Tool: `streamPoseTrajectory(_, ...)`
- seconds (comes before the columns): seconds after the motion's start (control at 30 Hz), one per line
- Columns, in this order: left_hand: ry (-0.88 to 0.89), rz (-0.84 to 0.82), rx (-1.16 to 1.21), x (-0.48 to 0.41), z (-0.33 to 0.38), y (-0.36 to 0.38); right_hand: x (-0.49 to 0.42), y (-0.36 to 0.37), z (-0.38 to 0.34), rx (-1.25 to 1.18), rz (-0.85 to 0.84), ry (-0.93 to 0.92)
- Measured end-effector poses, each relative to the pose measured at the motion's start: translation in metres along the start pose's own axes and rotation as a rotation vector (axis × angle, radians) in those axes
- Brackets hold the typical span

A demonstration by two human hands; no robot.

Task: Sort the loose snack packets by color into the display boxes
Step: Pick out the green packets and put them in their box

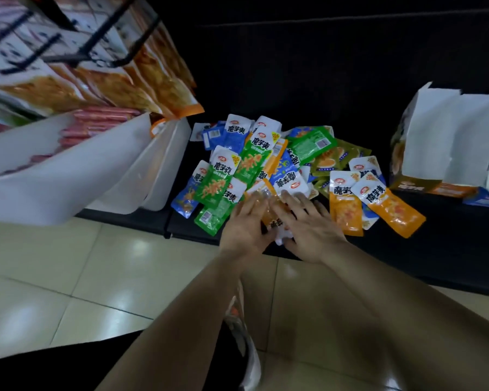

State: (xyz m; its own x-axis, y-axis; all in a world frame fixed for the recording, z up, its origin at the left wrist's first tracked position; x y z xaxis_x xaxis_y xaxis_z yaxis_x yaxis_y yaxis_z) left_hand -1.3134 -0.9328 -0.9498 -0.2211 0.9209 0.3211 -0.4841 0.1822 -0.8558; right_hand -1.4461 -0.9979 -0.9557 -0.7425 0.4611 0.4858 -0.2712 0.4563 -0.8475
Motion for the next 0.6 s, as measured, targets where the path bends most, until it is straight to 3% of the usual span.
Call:
streamPoseTrajectory(0.07,-0.184,0.113,-0.04,0.013,-0.032,-0.022,-0.01,0.007,-0.008,0.042,-0.043,0.001)
streamPoseTrajectory(0.17,-0.404,-0.006,-0.075,0.029,-0.081,-0.021,-0.013,0.015,-0.012,0.11,-0.043,0.05)
streamPoseTrajectory(0.27,-0.378,-0.109,-0.065,0.037,-0.085,-0.002,-0.006,0.017,-0.006,0.134,-0.023,0.132)
streamPoseTrajectory(0.43,-0.205,0.014,-0.093,0.04,-0.037,0.011,0.01,0.014,0.018,0.126,-0.009,0.287)
streamPoseTrajectory(0.53,-0.26,0.052,-0.046,0.034,-0.034,0.011,0.015,0.012,0.021,0.095,-0.036,0.349)
streamPoseTrajectory(0.6,-0.347,0.058,0.139,0.032,-0.041,0.007,0.018,0.01,0.017,0.073,-0.044,0.376)
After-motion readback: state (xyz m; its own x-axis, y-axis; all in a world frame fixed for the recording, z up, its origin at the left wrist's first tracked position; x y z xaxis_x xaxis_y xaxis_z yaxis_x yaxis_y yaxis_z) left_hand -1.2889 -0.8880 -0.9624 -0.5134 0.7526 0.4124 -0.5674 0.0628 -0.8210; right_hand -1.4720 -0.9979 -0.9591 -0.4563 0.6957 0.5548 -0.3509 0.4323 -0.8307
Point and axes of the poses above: each hand's wrist, its own x-axis away from the middle knuckle, its own y-axis out of the palm, z = x × y, the point moved 6 cm from there along -x, towards the middle knuckle, and after that the axes turned 8 degrees about -z, right-handed, at the moved point
